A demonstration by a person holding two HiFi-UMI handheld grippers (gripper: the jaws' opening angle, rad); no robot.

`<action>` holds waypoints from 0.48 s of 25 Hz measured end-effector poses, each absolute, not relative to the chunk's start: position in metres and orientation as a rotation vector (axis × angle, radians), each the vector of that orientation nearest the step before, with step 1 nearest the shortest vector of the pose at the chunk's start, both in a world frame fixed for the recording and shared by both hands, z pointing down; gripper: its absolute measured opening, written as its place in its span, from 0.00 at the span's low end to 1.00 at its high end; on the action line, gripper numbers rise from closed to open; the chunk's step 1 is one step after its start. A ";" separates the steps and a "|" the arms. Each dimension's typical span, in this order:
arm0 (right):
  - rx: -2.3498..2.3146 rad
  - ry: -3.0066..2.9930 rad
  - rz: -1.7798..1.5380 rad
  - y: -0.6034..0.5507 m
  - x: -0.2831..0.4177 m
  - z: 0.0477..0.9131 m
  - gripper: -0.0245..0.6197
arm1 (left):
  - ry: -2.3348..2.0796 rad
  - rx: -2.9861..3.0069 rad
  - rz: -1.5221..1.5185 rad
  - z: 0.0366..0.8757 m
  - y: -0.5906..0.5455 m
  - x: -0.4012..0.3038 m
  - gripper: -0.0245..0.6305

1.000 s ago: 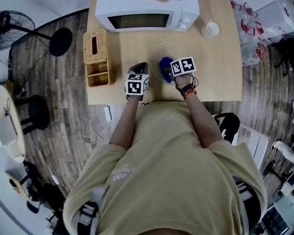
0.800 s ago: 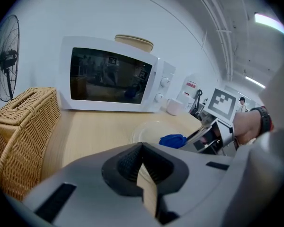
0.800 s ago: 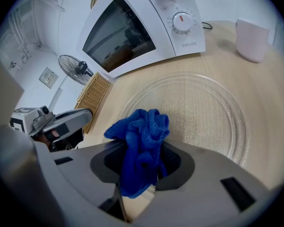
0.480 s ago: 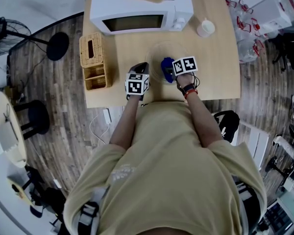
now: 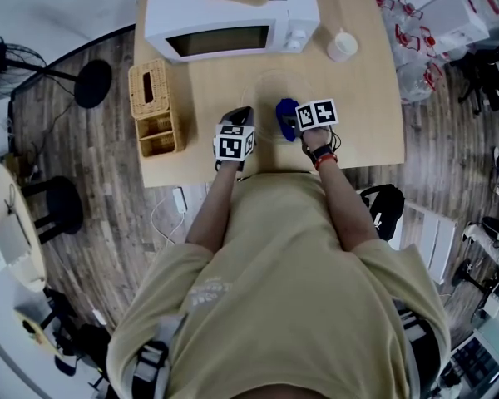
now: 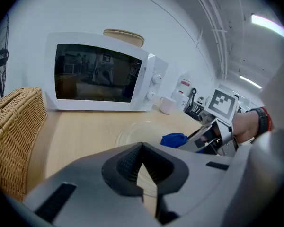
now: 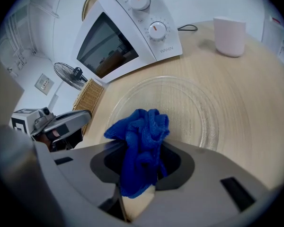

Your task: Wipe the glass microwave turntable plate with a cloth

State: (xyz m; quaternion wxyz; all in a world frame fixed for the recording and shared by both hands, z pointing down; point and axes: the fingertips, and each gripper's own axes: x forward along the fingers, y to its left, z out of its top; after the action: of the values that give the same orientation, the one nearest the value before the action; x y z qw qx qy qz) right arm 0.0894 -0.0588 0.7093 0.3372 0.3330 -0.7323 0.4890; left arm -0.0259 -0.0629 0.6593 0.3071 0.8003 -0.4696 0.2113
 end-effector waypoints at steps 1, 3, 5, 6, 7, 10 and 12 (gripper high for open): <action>0.876 -1.906 1.277 -0.059 0.093 0.709 0.27 | -1.237 2.121 0.559 0.659 -0.064 -0.023 0.07; 0.894 -1.901 1.280 -0.058 0.099 0.709 0.27 | -1.224 2.132 0.560 0.658 -0.065 -0.017 0.07; 0.909 -1.896 1.281 -0.058 0.105 0.709 0.27 | -1.210 2.140 0.562 0.658 -0.065 -0.011 0.07; 0.916 -1.895 1.281 -0.058 0.107 0.709 0.27 | -1.203 2.144 0.564 0.658 -0.066 -0.008 0.07; 0.924 -1.894 1.281 -0.058 0.109 0.709 0.27 | -1.196 2.148 0.566 0.658 -0.066 -0.006 0.07; 0.955 -1.893 1.298 -0.058 0.117 0.708 0.27 | -1.178 2.158 0.575 0.659 -0.065 0.002 0.07; 0.977 -1.889 1.312 -0.058 0.123 0.708 0.27 | -1.169 2.161 0.580 0.659 -0.063 0.005 0.07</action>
State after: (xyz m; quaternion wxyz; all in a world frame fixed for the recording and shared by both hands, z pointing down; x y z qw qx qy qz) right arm 0.1233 -0.0575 0.7081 0.3159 0.3709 -0.7172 0.4982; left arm 0.0047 -0.0634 0.6595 0.3036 0.8157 -0.4411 0.2188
